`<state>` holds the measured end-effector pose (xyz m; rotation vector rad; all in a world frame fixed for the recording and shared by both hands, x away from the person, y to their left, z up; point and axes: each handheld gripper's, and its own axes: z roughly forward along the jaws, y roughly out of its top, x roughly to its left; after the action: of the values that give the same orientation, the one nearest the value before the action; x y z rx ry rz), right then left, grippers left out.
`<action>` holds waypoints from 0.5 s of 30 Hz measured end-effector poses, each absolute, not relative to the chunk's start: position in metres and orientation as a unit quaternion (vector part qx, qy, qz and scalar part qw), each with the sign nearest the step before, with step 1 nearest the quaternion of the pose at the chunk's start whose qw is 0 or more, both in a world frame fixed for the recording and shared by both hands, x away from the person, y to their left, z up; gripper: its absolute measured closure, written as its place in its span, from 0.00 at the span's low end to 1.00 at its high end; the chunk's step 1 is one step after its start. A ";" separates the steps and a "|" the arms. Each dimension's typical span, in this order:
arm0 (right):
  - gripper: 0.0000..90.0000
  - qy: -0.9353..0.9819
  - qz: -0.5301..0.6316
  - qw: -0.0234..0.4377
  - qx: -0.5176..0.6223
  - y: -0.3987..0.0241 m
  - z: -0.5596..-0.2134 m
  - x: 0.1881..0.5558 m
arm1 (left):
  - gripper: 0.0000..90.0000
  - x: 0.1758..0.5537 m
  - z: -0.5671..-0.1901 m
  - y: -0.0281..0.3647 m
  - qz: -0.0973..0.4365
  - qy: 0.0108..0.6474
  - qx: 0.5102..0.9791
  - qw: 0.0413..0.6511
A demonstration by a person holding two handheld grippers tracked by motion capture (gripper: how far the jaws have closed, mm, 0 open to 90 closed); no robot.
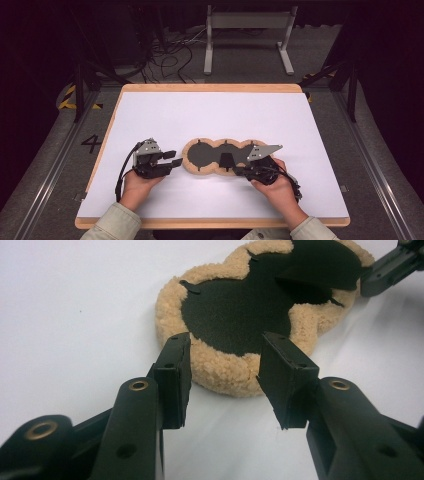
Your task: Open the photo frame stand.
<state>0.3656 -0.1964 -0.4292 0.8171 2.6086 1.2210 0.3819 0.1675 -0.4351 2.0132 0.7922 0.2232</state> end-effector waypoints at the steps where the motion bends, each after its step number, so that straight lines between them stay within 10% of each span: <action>1: 1.00 0.867 0.410 0.076 0.273 -0.197 -0.428 0.367 | 0.63 0.382 -0.435 0.168 0.090 0.323 0.820 0.464; 15: 1.00 0.864 0.412 0.084 0.276 -0.198 -0.417 0.370 | 0.55 0.384 -0.438 0.166 0.074 0.327 0.827 0.452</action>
<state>0.3703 -0.1981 -0.4171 0.8225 2.5790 1.2289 0.3838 0.1660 -0.4380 2.0417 0.8070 0.1834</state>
